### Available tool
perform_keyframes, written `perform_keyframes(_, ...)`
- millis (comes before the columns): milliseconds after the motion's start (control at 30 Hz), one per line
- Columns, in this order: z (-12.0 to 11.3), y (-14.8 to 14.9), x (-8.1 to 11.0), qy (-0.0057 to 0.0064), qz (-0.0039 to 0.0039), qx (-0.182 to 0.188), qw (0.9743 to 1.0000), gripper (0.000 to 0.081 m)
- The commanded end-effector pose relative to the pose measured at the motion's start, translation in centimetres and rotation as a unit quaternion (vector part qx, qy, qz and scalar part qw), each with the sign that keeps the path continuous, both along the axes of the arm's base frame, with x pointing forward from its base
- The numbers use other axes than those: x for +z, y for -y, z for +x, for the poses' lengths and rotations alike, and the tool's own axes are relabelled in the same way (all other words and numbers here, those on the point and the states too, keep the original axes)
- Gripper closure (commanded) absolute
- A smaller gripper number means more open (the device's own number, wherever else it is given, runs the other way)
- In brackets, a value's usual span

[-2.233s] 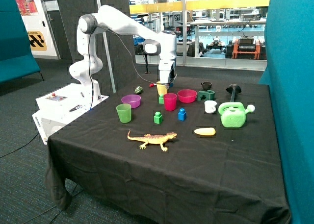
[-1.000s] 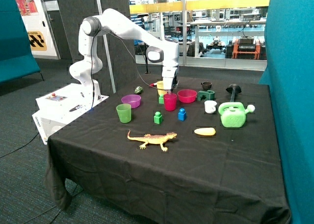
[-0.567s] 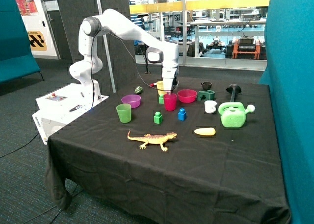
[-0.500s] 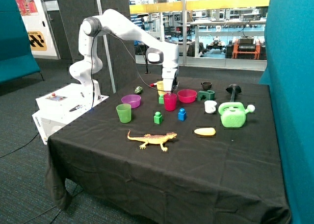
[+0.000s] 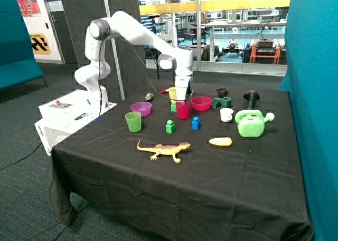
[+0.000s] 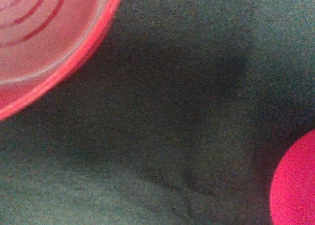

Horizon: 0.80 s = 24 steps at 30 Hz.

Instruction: Stack the cups

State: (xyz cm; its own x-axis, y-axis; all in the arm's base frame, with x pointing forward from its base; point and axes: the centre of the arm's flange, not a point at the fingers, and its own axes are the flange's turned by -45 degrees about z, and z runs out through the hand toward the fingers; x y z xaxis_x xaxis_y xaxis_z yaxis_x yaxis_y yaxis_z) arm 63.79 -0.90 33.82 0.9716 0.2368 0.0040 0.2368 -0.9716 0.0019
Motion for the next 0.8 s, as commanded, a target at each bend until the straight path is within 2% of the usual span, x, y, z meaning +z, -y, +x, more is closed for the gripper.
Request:
perform_keyframes(0, 0.41, 0.26, 0.18, -0.0022, 0.00046, -0.007, 1.0, 0.0805)
perform_keyframes(767, 0.34, -0.05, -0.33, -0.0022, 0.00044, -0.001, 1.0, 0.0808)
